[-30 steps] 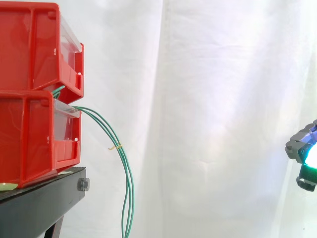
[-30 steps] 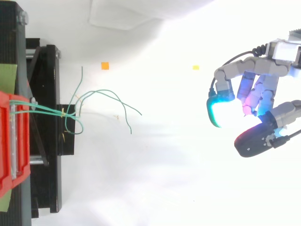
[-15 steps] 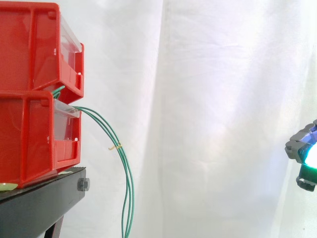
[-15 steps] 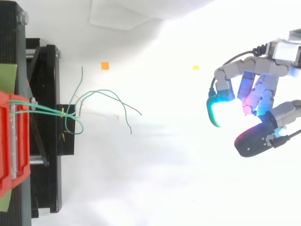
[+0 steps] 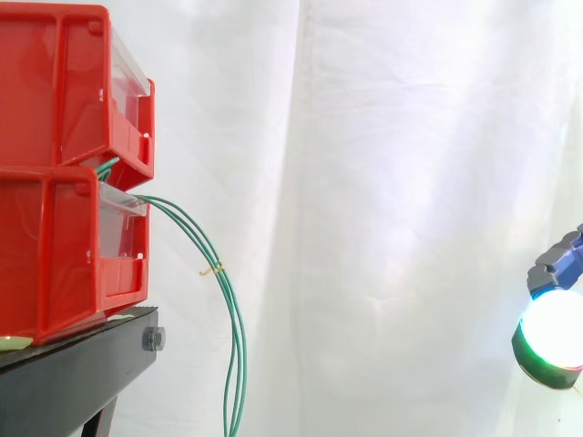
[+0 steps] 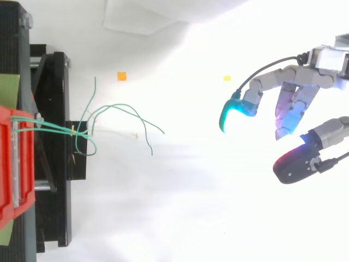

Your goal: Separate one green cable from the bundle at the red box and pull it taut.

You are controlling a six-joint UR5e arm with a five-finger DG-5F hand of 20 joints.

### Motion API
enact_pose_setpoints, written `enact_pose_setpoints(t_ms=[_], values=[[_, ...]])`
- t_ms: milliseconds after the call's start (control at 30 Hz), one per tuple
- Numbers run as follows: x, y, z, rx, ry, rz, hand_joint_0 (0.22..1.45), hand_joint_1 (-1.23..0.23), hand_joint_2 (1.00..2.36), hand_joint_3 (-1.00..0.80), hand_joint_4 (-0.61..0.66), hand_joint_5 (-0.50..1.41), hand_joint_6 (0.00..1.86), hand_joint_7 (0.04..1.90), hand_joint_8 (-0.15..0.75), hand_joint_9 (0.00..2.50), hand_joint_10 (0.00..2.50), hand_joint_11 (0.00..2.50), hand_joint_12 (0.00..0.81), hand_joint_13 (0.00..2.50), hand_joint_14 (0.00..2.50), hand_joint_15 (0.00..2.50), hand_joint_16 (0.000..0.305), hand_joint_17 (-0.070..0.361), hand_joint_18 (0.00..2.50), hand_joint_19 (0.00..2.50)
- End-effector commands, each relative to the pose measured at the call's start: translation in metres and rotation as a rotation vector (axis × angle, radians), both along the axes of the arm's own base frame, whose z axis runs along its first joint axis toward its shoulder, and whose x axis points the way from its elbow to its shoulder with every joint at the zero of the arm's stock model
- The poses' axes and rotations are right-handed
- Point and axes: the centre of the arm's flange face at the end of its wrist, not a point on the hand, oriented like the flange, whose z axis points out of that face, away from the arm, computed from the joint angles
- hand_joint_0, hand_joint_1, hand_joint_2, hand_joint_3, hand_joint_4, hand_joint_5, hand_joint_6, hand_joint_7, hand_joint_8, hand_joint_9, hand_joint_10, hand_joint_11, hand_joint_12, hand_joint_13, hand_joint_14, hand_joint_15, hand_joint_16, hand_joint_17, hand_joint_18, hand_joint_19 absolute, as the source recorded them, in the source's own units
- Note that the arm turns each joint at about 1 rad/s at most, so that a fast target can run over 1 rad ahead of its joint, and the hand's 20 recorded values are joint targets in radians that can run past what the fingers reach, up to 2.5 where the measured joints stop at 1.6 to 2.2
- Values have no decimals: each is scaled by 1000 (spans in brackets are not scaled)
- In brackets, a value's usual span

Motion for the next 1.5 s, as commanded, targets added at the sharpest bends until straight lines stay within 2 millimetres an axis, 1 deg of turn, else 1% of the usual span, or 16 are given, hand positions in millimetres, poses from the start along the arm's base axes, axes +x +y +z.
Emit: enact_pose_setpoints(t_ms=[0,400,533,600,633,733,867,967,1100,1133,1200,1267,1300,1333,1400,1467], values=[[0,0,0,1,0,0,619,-647,1000,-500,224,-119,503,818,255,1295,24,746,335,1104,24,687,36,80,783,827],[0,0,1,1,-1,0,604,-662,1000,-500,214,-116,503,809,248,1280,25,727,339,1121,23,698,38,85,803,823],[0,0,0,0,1,0,593,-719,1000,-500,169,-128,503,793,233,1171,23,673,316,975,22,650,38,85,728,787],[0,0,1,0,-1,0,573,-801,1000,-500,112,-137,503,791,209,1045,19,612,283,860,21,608,35,79,564,776],[0,0,0,0,1,0,579,-836,1000,-500,97,-141,503,786,192,1005,19,596,272,809,19,591,35,78,539,773],[0,0,1,1,-1,0,584,-857,1000,-500,117,-142,503,792,198,978,20,597,270,784,19,590,34,75,503,816],[0,0,1,0,-1,0,584,-824,1000,-500,162,-147,503,797,231,998,23,631,293,839,22,625,40,89,588,766],[0,0,0,0,1,0,515,-746,1000,-500,149,-176,503,777,248,857,20,602,312,816,22,632,45,102,653,729],[0,-1,0,0,1,-1,484,-695,1000,-500,168,-183,502,772,269,861,17,633,334,919,22,686,56,125,829,693],[0,0,0,0,1,0,474,-670,1000,-500,182,-190,502,771,276,851,18,614,350,1007,22,706,63,142,960,667],[0,-1,0,0,1,-1,463,-647,1000,-500,205,-178,502,778,271,1095,16,727,360,1245,21,828,69,156,1155,674],[0,0,0,0,1,0,466,-637,1000,-500,230,-140,502,790,251,1539,22,906,346,1540,26,989,69,155,1403,741],[0,0,0,0,1,0,467,-635,1000,-500,250,-124,502,794,255,1618,20,937,356,1603,25,1002,69,156,1459,741],[0,0,0,1,0,0,478,-628,1000,-500,272,-105,503,807,276,1805,26,985,375,1759,26,1031,66,148,1539,755],[0,0,0,0,1,0,486,-627,1000,-500,253,-101,503,805,261,1784,25,980,367,1658,28,988,63,141,1454,746],[0,0,1,0,-1,0,487,-623,1000,-500,242,-113,503,797,265,1655,23,940,384,1530,27,945,65,146,1319,733]])
